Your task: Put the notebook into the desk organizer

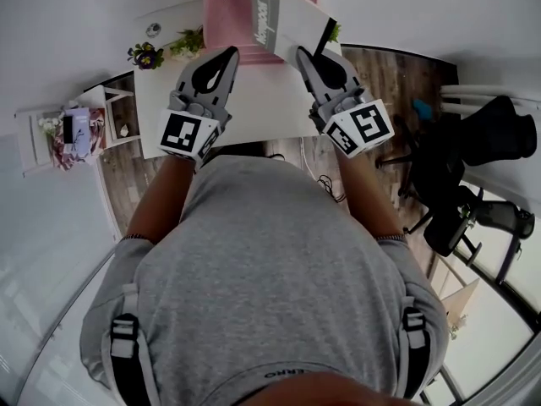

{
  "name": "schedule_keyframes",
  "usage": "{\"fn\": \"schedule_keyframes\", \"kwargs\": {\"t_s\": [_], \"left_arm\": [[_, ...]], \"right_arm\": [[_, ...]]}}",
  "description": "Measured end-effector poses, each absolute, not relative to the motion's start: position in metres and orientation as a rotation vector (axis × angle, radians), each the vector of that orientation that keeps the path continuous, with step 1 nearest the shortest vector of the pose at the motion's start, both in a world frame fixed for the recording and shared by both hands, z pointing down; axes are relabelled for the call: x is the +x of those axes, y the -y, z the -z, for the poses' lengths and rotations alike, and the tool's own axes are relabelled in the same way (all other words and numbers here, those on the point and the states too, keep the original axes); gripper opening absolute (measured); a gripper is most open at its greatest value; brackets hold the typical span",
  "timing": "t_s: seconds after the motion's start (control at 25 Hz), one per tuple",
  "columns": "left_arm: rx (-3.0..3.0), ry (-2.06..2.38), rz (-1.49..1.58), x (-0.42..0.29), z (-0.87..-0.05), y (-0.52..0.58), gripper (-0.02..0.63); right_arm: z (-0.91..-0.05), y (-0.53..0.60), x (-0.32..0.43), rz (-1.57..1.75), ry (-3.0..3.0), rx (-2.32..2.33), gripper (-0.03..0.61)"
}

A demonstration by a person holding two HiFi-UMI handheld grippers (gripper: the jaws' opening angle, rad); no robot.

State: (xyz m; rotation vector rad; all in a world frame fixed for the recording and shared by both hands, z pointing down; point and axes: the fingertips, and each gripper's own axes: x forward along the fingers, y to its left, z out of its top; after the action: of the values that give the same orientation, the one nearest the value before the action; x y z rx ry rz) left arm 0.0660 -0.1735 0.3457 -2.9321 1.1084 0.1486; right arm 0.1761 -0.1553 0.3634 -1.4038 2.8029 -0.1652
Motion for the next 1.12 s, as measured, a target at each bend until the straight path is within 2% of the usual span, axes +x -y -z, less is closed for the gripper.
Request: {"fn": "schedule_keyframes", "kwargs": {"t_s": [0.76, 1.12], "left_arm": [[-2.868, -1.219, -0.111, 0.051, -0.358, 0.23, 0.02], [-2.797, -1.36, -0.126, 0.044, -0.351, 0.243, 0.02]], "right_arm": [[-0.379, 0.243, 0.158, 0.447, -2.874, -1.27, 0.017], [-0.401, 0.274, 0.147, 0.858, -2.831, -1.08, 0.017]]}}
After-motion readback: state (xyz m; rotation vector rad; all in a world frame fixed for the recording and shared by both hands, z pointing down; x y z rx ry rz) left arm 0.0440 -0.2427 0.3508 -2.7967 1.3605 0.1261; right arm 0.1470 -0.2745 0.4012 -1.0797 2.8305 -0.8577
